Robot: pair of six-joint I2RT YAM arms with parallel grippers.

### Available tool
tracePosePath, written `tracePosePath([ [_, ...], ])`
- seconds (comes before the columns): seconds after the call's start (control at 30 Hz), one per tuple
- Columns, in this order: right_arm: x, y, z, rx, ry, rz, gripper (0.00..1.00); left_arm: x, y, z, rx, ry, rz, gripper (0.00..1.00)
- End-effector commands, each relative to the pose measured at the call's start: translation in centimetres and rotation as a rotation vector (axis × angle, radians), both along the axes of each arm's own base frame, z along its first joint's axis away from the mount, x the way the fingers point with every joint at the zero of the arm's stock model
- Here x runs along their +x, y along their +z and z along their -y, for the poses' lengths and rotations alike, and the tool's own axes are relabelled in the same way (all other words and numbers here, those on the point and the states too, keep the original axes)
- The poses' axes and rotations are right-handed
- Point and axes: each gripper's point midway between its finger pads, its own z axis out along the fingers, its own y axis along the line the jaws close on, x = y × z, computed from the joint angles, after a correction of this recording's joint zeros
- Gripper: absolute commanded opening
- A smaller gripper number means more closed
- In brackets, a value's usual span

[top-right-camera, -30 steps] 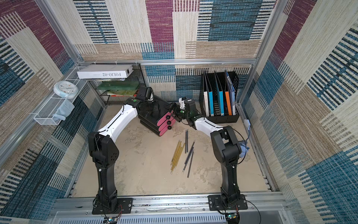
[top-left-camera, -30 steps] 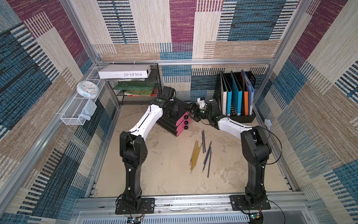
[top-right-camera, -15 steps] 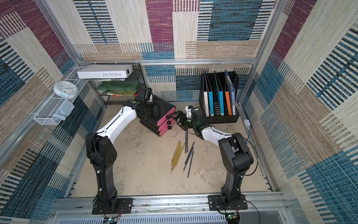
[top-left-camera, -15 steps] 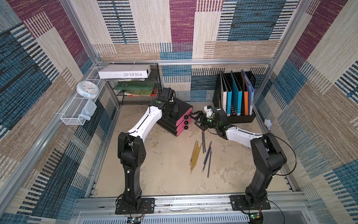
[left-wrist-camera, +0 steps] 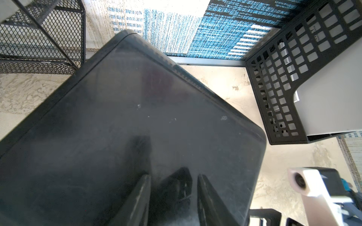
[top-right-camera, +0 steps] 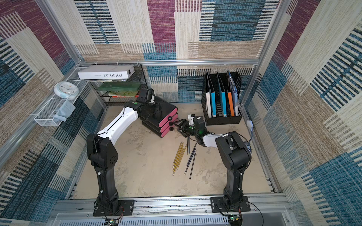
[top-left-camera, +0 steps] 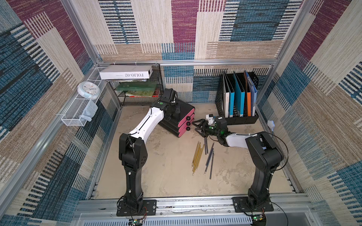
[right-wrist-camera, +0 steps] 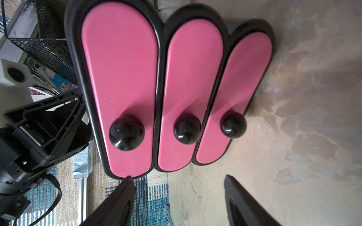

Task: Please place the pencils in the drawer according to their color
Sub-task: Open the drawer in the storage box.

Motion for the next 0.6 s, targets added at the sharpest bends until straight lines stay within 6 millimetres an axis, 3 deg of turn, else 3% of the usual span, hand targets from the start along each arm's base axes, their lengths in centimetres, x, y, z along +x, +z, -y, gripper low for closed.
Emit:
tracePosePath([
  [0.0,0.5,1.0,-0.6,0.044,0.011,0.03,0.68,-3.7,-4.4,-0.8,0.046,-0.009,-0.22,0.43],
  [0.57,1.9,-0.5,-2.6,0.051,0.04,0.008,0.61,-3.7,-4.4,-0.8,0.047,-0.01,-0.219,0.42],
])
